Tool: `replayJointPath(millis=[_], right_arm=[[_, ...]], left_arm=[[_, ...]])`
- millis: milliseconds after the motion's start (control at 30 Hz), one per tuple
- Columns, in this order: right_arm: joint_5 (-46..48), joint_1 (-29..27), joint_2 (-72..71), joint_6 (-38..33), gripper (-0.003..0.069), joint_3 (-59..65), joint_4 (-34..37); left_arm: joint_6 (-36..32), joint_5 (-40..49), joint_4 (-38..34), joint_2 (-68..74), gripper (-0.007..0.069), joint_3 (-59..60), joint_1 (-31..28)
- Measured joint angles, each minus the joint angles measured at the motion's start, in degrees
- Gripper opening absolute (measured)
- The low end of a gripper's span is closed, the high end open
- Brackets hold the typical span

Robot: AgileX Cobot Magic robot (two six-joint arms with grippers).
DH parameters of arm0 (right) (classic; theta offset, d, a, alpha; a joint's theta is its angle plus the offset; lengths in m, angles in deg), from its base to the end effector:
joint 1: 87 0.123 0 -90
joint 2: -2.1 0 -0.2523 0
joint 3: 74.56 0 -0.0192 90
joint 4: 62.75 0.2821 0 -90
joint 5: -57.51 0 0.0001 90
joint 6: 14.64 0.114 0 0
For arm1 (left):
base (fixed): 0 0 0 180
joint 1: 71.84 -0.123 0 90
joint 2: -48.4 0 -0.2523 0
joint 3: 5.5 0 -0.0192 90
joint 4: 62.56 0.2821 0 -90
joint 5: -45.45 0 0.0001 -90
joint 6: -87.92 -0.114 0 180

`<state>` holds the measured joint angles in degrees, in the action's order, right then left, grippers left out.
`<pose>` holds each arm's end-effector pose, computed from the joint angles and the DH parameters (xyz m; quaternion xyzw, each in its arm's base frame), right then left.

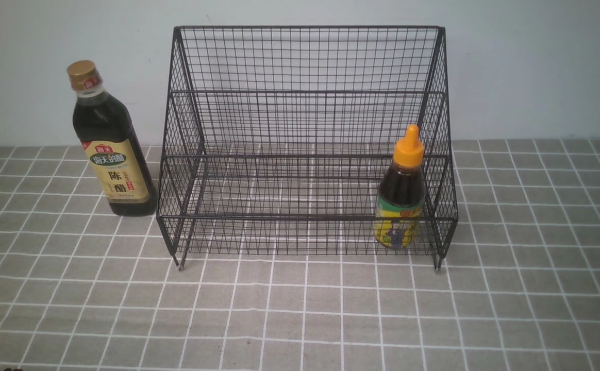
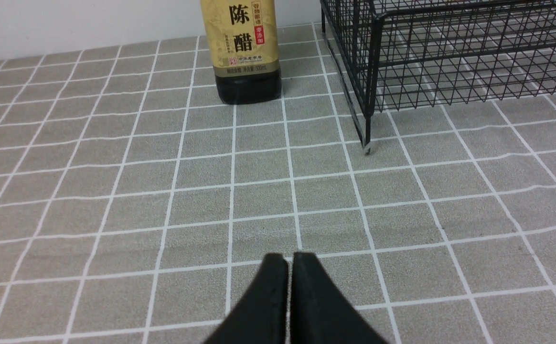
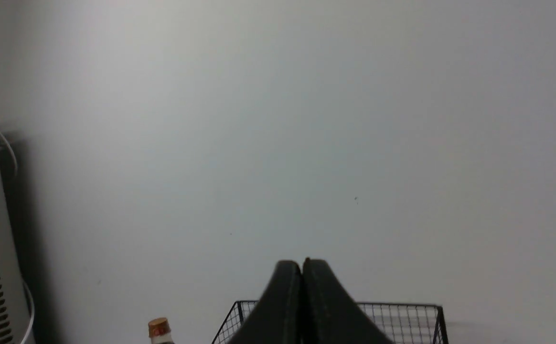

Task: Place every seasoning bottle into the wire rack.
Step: Use the left arm to grab the condiment bottle closest to it

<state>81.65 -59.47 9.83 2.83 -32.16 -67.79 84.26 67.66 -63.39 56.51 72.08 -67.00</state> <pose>0.0585 0.0259 0.3835 -0.0627 0.5999 0.2652 0.7522 0.1380 -0.0123 0.1638 0.0561 0.8065 -0.0122 0.5884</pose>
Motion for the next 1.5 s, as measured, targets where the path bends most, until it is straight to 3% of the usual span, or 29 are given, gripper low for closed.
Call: replayJointPath(millis=[400, 700, 933, 1033, 1200, 1300, 1500], right_arm=[[-0.30, 0.00, -0.07, 2.29, -0.0012, 4.58, -0.22], [-1.31, 0.00, -0.07, -10.14, -0.0012, 10.43, 1.17], [-1.46, -0.49, -0.07, -11.77, -0.0012, 18.21, 1.29], [-1.54, -6.18, -0.07, -11.96, -0.0012, 22.46, 1.59], [-1.56, -21.89, -0.02, -11.96, -0.0012, 31.70, 2.15], [-1.47, -27.62, 0.05, -11.96, -0.0012, 34.68, 2.50], [-1.65, -28.64, 0.05, -12.01, -0.0012, 34.75, 2.56]], left_arm=[[0.00, 0.00, 0.05, 0.03, -0.0007, 0.00, 0.00], [0.00, 0.00, 0.05, 0.03, -0.0007, 0.00, 0.00], [0.00, 0.00, 0.05, 0.03, -0.0007, 0.00, 0.00], [0.00, 0.00, 0.05, 0.03, -0.0007, 0.00, 0.00], [0.00, 0.00, 0.05, 0.03, -0.0007, 0.00, 0.00], [0.00, 0.00, 0.05, 0.03, -0.0007, 0.00, 0.00], [0.00, -0.06, 0.05, 0.03, -0.0007, 0.00, 0.00]])
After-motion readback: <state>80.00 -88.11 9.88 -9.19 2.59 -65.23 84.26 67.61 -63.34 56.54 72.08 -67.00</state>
